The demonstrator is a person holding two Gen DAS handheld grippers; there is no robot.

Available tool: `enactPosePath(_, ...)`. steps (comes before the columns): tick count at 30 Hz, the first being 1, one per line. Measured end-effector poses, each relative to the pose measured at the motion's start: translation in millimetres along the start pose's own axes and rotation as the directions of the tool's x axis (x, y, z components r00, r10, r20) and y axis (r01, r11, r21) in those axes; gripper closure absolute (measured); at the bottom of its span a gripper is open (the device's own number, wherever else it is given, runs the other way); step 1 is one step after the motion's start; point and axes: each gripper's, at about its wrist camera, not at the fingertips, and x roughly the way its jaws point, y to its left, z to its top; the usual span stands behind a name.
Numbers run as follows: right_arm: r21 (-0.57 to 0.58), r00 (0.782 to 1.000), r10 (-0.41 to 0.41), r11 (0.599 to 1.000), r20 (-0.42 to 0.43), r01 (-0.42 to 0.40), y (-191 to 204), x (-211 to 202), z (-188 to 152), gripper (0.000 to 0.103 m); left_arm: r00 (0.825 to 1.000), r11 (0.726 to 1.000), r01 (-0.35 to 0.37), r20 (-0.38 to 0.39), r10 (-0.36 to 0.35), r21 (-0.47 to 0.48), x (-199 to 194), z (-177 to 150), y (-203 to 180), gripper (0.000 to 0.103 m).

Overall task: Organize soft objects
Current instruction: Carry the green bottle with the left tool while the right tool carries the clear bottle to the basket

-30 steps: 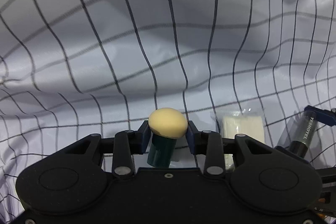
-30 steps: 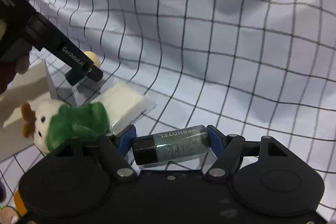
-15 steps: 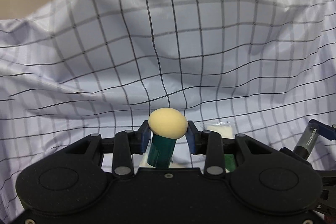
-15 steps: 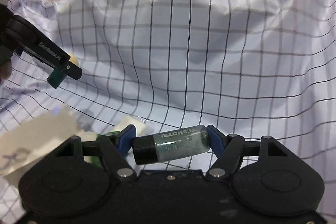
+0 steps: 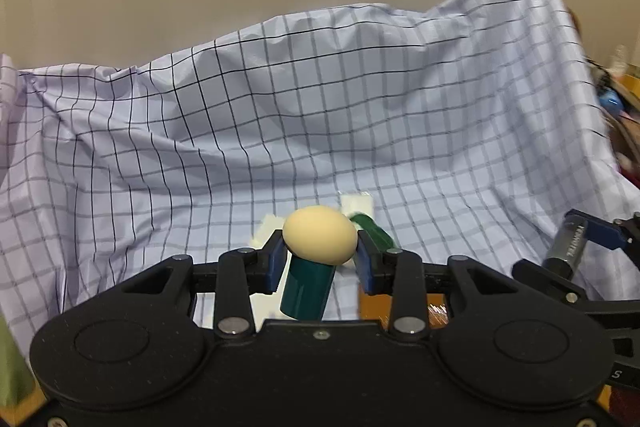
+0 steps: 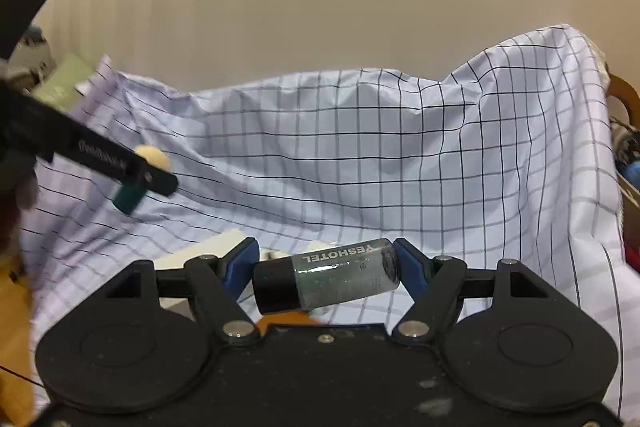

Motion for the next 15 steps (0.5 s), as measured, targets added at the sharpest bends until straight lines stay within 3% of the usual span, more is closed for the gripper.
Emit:
enactPosePath(10,0.104,0.999,0.009,0.994,0.049,-0.015,27,-100,-49,0.031,1.0,0.999,0.014,0.017,-0.013,-0.039,-66,-77,-28,0.066)
enactPosePath(15,0.179,0.998,0.019,0.983,0.055,-0.029,39,-131,-74,0.031,0.999,0.995,-0.037,-0.001,0.037,-0.088,-81,-117,-37,0.066)
